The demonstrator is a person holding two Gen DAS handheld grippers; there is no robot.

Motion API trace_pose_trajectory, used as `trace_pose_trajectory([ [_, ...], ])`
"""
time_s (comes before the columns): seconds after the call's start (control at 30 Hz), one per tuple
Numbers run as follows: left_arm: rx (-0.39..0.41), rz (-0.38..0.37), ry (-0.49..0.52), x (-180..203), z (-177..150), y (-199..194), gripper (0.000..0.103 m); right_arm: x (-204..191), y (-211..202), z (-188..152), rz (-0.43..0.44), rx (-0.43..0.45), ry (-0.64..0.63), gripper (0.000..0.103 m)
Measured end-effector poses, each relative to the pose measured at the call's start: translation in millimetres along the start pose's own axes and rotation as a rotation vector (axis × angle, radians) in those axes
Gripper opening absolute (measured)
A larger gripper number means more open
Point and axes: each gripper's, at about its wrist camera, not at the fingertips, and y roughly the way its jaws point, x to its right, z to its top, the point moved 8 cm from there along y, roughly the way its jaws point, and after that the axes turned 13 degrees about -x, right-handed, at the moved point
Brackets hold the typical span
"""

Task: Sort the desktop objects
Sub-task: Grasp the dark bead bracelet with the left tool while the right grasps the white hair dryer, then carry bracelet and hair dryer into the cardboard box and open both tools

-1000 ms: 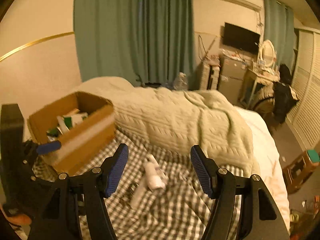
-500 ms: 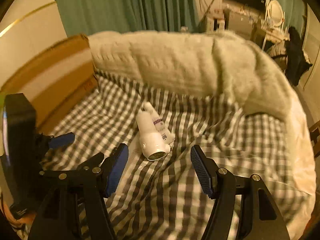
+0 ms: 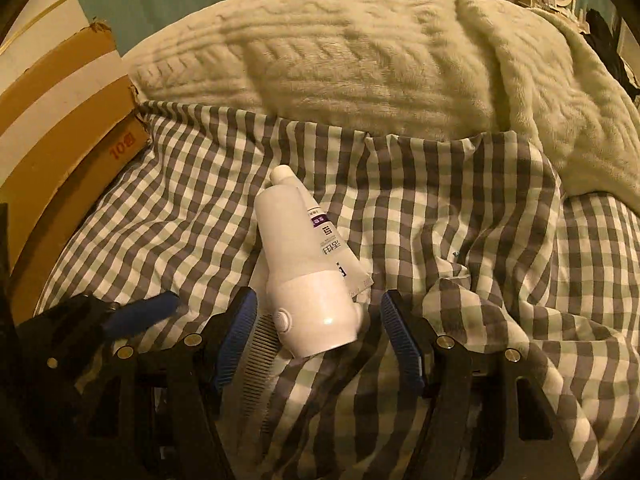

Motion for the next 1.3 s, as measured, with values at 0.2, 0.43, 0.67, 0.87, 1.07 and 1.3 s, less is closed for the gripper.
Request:
trace_pose_trajectory([
  [0.2, -0.003, -0.074, 0.019, 9, -4, 0, 0.028, 3, 5, -1, 0.006, -0.014, 0.014, 0.064],
  [0.43, -0.014, -0.028, -0.032, -5, -19, -10, 0.012, 3, 6, -6, -0.002, -0.009, 0.014, 0.054],
  [0.67, 0.009, 0.012, -0.101, -38, -31, -28, 0.012, 14, -21, -27, 0.024, 0.063, 0.049, 0.045],
  [0.87, -0.027, -0.002, -0.035, -25, -34, -14, 0.033, 18, -35, -36, 0.049, 0.088, 0.055, 0.045],
  [1.07, -0.043, -0.007, 0.022, -11, -35, -5, 0.049, 13, -20, -32, 0.012, 0.037, 0.043, 0.047],
  [1.3, -0.023, -0.031, 0.002, -14, -43, -14, 0.011, 11, -13, -34, -0.018, 0.015, 0.026, 0.046],
])
